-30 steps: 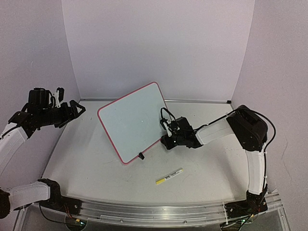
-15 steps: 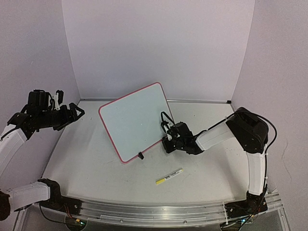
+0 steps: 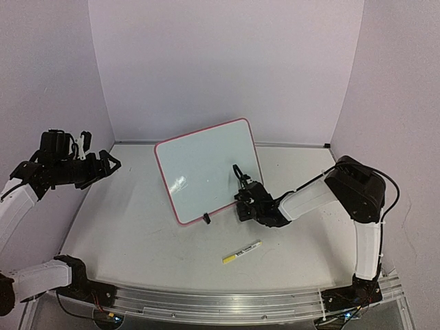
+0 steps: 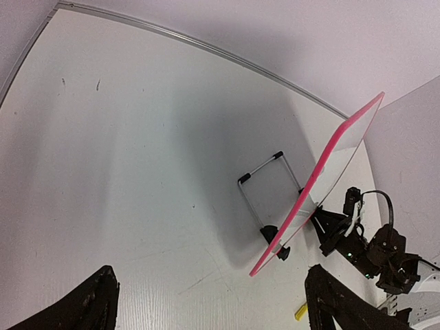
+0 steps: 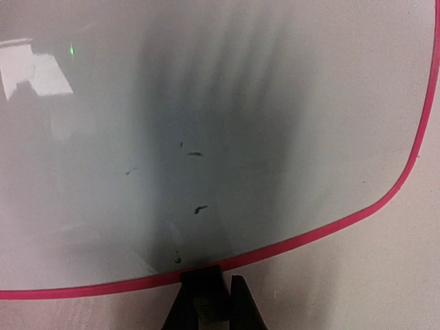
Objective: Write a sentence on the whiteboard
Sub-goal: Move the whiteboard to the center of the board.
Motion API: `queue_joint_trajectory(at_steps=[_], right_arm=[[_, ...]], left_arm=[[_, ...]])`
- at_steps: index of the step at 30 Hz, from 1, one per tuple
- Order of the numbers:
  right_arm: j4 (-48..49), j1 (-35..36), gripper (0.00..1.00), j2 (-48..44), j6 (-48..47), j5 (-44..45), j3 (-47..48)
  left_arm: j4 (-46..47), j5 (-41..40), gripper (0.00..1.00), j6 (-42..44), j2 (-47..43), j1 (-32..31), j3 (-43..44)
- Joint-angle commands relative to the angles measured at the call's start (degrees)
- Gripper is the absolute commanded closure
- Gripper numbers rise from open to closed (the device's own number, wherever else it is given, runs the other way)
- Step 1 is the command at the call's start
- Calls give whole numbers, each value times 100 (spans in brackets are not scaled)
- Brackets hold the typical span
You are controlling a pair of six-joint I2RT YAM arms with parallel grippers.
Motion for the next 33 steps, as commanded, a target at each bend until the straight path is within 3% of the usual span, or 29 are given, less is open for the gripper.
queue_joint_trajectory(at_steps=[1,11,12,17,21,27,33], right_arm=[[-693,-130,100,-196,729,1263,5],[-817,-138,100,-293,1025,1138,-54],[-825,-134,97,-333,1034,1051,-62],[-930,-132,56,-701,812,505,-150],[-1136,-132,29,-1213,654,154,-321],[-1680,-134,14,-2237,611,-411,-664],[-2458,-472,9,-3257,265,-763,-730]], left_arm=[[-39,-2,6,142,-62,-6,31],[-50,-37,6,347,-134,-5,-142],[-76,-128,6,342,-162,-9,-175],[-101,-308,6,162,-292,-10,-402],[231,64,7,188,-646,-34,-849],[446,173,12,256,-737,-520,-1186],[777,-791,14,186,167,-2315,-1101]])
